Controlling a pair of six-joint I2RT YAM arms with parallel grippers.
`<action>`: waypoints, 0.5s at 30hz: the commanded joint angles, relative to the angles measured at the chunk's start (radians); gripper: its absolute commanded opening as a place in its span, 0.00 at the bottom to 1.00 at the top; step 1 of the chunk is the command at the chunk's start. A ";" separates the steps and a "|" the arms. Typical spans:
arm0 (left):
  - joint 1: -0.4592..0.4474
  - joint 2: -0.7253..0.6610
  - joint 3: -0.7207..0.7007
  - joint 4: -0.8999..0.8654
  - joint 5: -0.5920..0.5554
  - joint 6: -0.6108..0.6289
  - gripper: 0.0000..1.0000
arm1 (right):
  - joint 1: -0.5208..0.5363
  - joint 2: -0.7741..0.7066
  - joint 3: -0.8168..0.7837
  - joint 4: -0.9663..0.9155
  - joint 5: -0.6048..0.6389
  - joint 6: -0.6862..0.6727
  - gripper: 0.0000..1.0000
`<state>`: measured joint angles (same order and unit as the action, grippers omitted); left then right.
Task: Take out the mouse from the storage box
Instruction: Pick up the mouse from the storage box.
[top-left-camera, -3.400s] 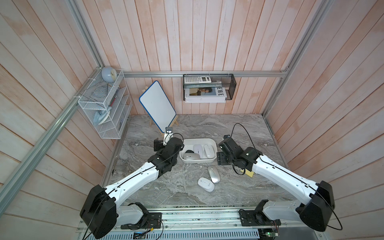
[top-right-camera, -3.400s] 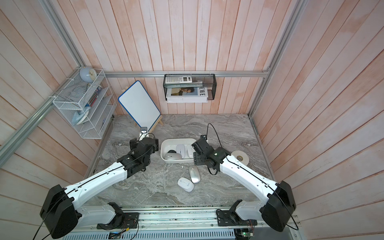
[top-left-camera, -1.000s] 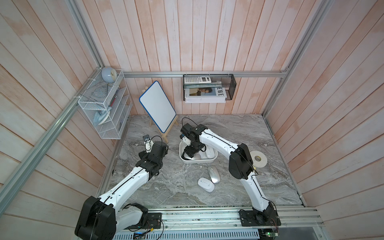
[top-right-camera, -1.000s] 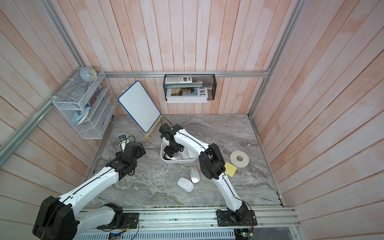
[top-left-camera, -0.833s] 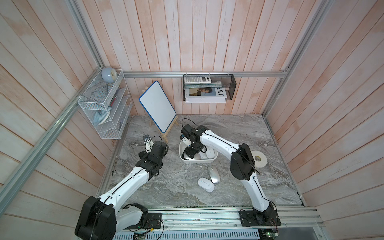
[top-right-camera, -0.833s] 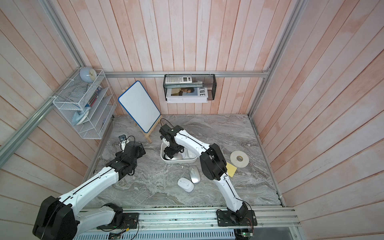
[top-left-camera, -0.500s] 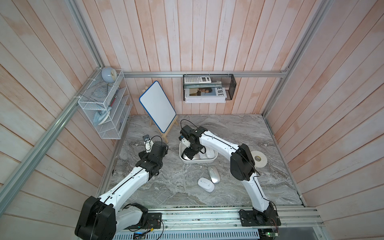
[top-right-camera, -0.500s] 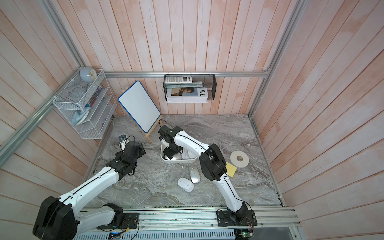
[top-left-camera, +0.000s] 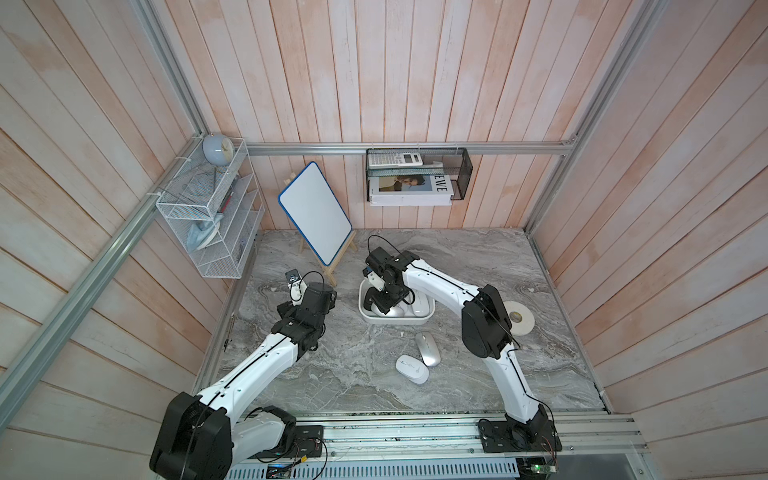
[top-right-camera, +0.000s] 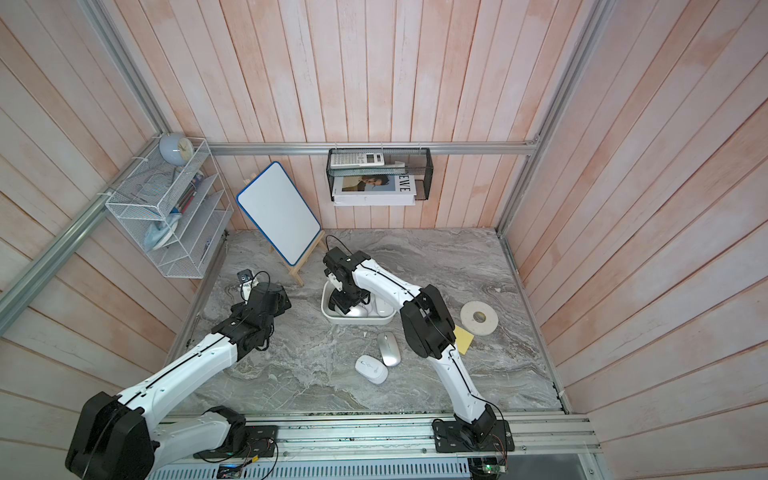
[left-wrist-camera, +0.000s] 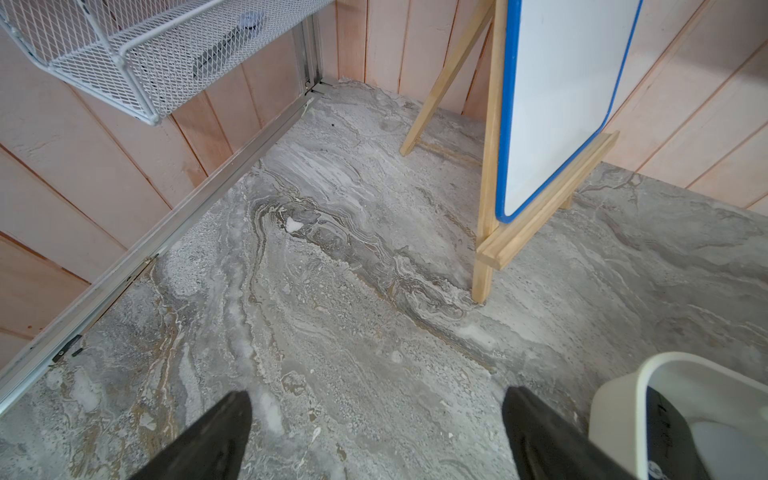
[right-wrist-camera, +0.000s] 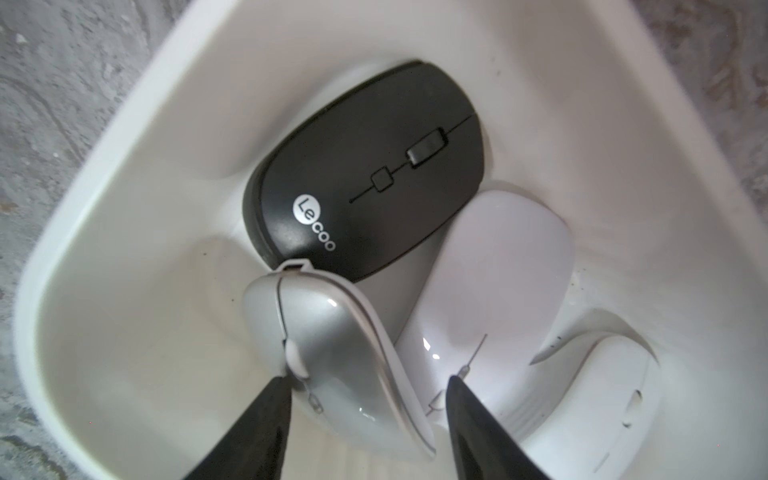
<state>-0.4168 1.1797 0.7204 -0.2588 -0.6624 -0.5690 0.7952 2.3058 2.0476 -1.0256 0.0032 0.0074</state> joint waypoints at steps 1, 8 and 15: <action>0.007 -0.007 -0.016 -0.003 -0.013 0.000 1.00 | -0.001 0.038 -0.023 0.013 -0.013 0.017 0.58; 0.007 -0.002 -0.015 -0.003 -0.009 -0.002 1.00 | -0.001 0.047 -0.050 0.024 -0.019 0.003 0.57; 0.007 0.004 -0.014 -0.003 -0.013 -0.001 1.00 | -0.002 0.019 -0.068 0.031 -0.009 0.006 0.39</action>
<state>-0.4168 1.1801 0.7204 -0.2588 -0.6624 -0.5690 0.7959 2.3268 1.9961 -0.9939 -0.0162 0.0109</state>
